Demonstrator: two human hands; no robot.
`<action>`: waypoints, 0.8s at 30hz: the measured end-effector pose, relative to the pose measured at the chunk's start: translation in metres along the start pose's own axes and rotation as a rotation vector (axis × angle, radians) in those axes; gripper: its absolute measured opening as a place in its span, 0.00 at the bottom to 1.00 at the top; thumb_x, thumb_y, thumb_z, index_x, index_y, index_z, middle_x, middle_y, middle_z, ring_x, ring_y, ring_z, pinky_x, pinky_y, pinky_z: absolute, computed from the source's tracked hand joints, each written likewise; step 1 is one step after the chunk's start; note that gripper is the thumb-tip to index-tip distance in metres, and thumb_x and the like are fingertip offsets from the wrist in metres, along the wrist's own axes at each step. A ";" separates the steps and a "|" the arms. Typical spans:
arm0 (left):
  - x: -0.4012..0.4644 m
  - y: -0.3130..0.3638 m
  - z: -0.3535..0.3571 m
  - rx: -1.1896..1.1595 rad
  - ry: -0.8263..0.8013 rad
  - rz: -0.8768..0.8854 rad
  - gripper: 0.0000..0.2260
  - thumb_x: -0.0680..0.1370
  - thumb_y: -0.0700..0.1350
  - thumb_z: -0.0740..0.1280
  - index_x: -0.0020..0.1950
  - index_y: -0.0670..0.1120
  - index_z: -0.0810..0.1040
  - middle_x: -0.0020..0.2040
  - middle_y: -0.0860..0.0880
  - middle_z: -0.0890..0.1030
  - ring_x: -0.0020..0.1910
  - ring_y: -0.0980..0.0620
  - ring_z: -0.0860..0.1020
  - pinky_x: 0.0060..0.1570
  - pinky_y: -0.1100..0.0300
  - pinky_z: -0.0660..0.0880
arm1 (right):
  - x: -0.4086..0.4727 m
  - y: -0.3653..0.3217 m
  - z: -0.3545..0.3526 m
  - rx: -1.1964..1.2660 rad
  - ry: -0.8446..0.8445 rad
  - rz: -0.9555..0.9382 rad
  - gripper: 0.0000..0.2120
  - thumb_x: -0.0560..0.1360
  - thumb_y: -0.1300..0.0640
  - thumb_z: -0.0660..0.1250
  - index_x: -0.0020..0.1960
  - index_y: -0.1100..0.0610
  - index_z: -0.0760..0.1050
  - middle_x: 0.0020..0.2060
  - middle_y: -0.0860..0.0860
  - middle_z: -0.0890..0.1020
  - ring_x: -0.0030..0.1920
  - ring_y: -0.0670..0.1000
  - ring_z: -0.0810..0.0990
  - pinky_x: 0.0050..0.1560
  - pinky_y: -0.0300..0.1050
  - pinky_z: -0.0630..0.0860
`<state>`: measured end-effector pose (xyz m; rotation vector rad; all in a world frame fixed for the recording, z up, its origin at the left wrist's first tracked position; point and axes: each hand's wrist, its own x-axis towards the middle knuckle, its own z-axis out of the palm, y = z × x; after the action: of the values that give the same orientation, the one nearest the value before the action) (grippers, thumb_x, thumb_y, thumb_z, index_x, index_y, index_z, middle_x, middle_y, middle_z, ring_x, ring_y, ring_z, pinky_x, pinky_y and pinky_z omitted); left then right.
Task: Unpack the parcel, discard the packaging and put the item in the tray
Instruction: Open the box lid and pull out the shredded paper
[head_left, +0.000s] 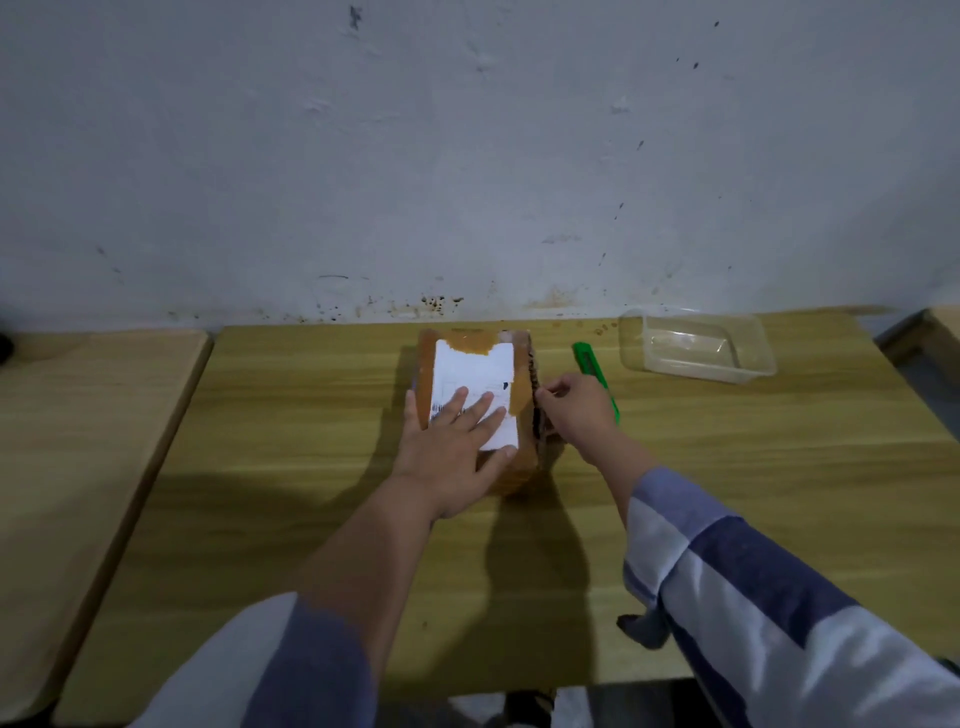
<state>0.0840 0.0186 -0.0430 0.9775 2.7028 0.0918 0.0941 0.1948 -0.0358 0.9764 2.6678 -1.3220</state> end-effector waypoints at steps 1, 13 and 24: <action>-0.003 0.000 0.000 0.003 -0.002 -0.021 0.27 0.79 0.65 0.42 0.77 0.60 0.47 0.79 0.59 0.45 0.77 0.55 0.40 0.69 0.33 0.32 | -0.011 0.000 0.004 0.059 0.033 0.047 0.05 0.74 0.57 0.66 0.40 0.56 0.76 0.40 0.56 0.82 0.44 0.59 0.81 0.45 0.50 0.80; -0.048 -0.025 0.008 0.000 -0.026 -0.164 0.29 0.78 0.67 0.43 0.78 0.58 0.46 0.79 0.54 0.41 0.77 0.50 0.37 0.70 0.34 0.35 | -0.087 -0.011 0.055 0.326 0.083 0.257 0.15 0.71 0.57 0.69 0.52 0.55 0.64 0.53 0.58 0.76 0.50 0.60 0.78 0.50 0.56 0.79; -0.049 -0.042 0.011 0.036 -0.015 -0.112 0.31 0.77 0.68 0.46 0.78 0.59 0.46 0.79 0.54 0.42 0.77 0.50 0.37 0.70 0.33 0.37 | -0.048 -0.012 0.015 -0.518 -0.278 -0.186 0.26 0.70 0.40 0.67 0.67 0.35 0.66 0.78 0.49 0.48 0.76 0.62 0.48 0.75 0.63 0.46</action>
<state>0.0970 -0.0455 -0.0484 0.8315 2.7475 0.0145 0.1227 0.1533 -0.0240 0.4575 2.7028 -0.6511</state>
